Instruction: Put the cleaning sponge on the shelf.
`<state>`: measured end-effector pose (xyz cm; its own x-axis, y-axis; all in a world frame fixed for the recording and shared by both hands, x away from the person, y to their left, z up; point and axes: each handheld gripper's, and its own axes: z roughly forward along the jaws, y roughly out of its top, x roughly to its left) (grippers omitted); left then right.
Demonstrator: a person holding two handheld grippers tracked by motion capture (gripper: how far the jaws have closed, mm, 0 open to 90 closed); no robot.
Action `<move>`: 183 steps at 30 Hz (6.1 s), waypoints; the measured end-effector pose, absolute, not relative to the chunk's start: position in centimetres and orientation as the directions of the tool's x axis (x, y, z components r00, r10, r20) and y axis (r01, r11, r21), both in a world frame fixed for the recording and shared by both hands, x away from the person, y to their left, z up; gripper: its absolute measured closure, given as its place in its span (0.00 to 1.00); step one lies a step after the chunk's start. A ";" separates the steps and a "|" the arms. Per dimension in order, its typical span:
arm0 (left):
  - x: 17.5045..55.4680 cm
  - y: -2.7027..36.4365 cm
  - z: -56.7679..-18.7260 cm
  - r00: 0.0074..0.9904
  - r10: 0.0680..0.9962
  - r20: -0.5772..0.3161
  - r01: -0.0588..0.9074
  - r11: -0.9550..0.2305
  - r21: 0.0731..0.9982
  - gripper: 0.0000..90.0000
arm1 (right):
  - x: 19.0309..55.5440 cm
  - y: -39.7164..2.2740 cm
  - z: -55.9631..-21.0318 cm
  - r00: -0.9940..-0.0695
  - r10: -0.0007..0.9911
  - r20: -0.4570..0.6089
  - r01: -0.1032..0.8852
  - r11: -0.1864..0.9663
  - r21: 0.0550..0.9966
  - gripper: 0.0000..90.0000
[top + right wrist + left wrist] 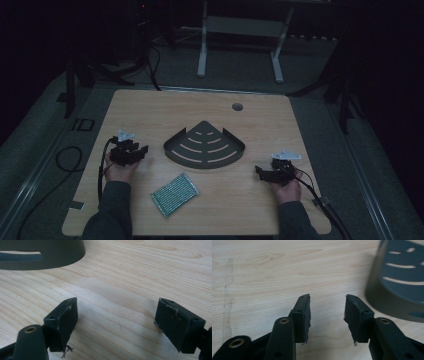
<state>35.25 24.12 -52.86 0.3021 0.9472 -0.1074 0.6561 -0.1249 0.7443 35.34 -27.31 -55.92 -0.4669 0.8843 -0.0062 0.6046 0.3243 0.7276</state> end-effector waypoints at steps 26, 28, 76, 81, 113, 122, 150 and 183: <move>30.1 18.2 -51.3 0.585 0.797 -0.154 0.629 -0.325 0.706 1.00 | 35.4 -27.3 -55.9 -0.467 0.884 -0.006 0.605 0.324 0.727 0.20; 29.7 17.3 -51.6 0.609 0.779 -0.150 0.625 -0.356 0.695 1.00 | 35.4 -27.3 -55.9 -0.467 0.884 -0.006 0.605 0.324 0.727 0.20; 30.2 20.1 -52.6 0.602 0.784 -0.151 0.697 -0.424 0.579 1.00 | 35.4 -27.3 -55.9 -0.466 0.885 -0.006 0.605 0.324 0.727 0.20; 30.3 20.8 -51.9 0.595 0.786 -0.166 0.701 -0.407 0.585 0.92 | 35.4 -27.3 -55.9 -0.467 0.884 -0.006 0.605 0.324 0.727 0.20; 34.5 20.9 -49.9 0.621 0.759 -0.195 0.752 -0.506 0.422 0.84 | 35.4 -27.3 -55.9 -0.466 0.885 -0.006 0.605 0.324 0.728 0.20; 35.0 20.9 -50.3 0.611 0.763 -0.211 0.774 -0.518 0.365 0.85 | 35.4 -27.3 -55.9 -0.466 0.885 -0.006 0.605 0.324 0.728 0.20; 35.7 22.1 -52.3 0.555 0.760 -0.339 0.828 -0.463 0.317 0.92 | 35.4 -27.3 -55.9 -0.466 0.885 -0.006 0.605 0.324 0.727 0.20; 35.7 22.4 -48.6 0.579 0.755 -0.309 0.806 -0.472 0.357 1.00 | 35.4 -27.3 -55.9 -0.466 0.885 -0.006 0.605 0.324 0.728 0.20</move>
<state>35.71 22.38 -48.58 0.5789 0.7547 -0.3085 0.8059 -0.4720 0.3575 35.36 -27.30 -55.92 -0.4663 0.8846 -0.0059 0.6049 0.3237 0.7275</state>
